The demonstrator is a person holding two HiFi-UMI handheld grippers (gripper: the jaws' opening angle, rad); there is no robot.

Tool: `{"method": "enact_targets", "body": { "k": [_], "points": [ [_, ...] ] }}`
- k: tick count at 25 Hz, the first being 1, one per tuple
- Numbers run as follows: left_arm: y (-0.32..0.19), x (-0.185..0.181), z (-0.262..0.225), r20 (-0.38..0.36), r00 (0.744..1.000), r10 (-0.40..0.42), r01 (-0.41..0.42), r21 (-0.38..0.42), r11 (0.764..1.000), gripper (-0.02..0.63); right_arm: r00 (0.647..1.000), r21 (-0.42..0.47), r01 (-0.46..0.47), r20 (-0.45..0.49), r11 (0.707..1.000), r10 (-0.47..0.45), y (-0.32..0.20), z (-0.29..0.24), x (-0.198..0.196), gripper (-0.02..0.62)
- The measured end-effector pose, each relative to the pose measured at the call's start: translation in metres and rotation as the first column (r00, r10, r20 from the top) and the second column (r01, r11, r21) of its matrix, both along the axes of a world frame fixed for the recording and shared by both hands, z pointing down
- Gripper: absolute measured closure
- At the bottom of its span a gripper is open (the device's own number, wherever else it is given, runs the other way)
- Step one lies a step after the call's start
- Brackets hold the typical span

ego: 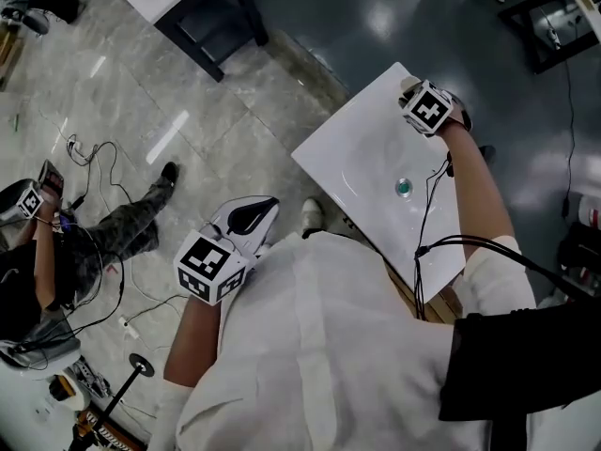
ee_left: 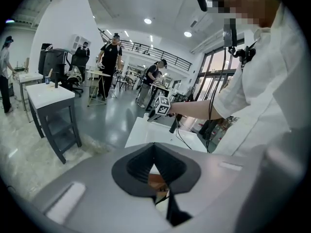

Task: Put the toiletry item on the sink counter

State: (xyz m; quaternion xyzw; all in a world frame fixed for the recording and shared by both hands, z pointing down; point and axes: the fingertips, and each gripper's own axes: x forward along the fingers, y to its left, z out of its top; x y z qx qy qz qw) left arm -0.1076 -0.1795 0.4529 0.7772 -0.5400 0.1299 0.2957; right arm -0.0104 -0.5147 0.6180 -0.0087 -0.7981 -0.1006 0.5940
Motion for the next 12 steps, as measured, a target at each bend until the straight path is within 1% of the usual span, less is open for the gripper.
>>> {"method": "enact_targets", "body": {
  "k": [4, 7, 12],
  "points": [
    [0.002, 0.002, 0.002, -0.001, 1.0, -0.012, 0.012, -0.006, 1.0, 0.6, 1.0, 0.006, 0.005, 0.008, 1.0, -0.005, -0.004, 0.003, 0.0, 0.583],
    [0.004, 0.0, 0.001, -0.001, 1.0, -0.018, 0.018, -0.006, 1.0, 0.6, 1.0, -0.002, -0.003, -0.006, 1.0, 0.003, -0.004, 0.007, 0.0, 0.581],
    [0.011, -0.003, 0.002, 0.004, 1.0, -0.02, 0.02, -0.005, 1.0, 0.6, 1.0, 0.008, -0.02, 0.009, 1.0, 0.02, -0.002, 0.006, -0.001, 0.581]
  ]
}}
